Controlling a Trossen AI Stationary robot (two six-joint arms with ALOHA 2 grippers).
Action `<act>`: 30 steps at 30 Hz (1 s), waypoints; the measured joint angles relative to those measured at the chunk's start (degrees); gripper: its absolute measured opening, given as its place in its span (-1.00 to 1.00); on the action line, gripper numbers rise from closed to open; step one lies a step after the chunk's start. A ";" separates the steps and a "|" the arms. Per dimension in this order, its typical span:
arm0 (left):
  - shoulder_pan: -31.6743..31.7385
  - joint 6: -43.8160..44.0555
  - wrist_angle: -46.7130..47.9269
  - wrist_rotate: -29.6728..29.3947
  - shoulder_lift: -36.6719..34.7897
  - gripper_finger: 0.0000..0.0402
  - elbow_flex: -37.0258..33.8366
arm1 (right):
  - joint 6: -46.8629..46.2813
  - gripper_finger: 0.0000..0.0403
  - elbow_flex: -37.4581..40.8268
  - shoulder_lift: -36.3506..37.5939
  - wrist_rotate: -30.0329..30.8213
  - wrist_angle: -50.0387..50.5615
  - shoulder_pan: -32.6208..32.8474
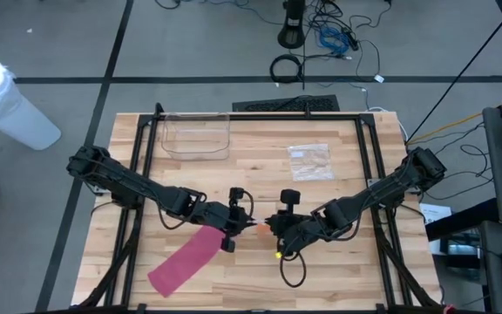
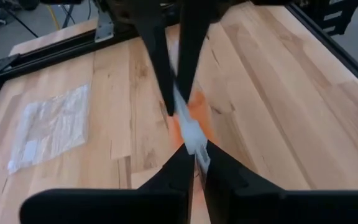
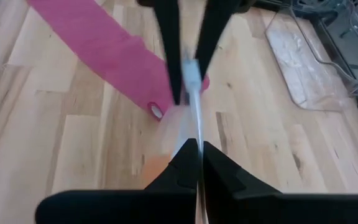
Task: Roll bandage
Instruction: Close the transparent zip bag
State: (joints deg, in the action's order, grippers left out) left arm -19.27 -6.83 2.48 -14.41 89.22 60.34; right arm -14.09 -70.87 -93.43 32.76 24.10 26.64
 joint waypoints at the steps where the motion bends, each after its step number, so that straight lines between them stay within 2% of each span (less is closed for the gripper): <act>1: 0.02 -0.02 0.00 -0.04 0.17 -0.85 0.00 | 0.00 -1.00 0.00 0.00 0.02 -0.03 -0.01; 7: 0.00 -1.11 0.21 -0.51 0.18 -0.97 0.00 | 0.08 -1.00 0.00 0.00 0.08 -0.02 0.04; 15: 0.00 -1.19 1.05 -0.70 0.18 -0.99 0.00 | 0.25 -1.00 0.00 0.00 -0.03 -0.04 0.07; 17: 0.00 -1.18 1.19 -0.70 0.18 -0.99 0.02 | 2.68 -0.96 0.00 0.00 0.03 -0.71 0.66; 22: 0.47 -0.43 3.34 -0.69 0.16 -0.99 0.02 | 8.61 -0.69 0.00 0.00 0.34 -5.83 2.52; 27: 0.55 0.35 3.43 -0.70 0.16 -1.00 0.02 | 10.01 -0.31 0.00 -0.01 2.22 -10.06 2.76; 30: 0.52 0.37 3.04 -0.70 0.16 -1.00 0.02 | 10.37 -0.16 -0.04 -0.88 1.75 -12.72 1.67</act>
State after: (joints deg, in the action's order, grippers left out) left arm -18.74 -6.46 5.52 -15.11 89.38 60.36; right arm -3.71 -70.91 -94.31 34.51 11.38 28.30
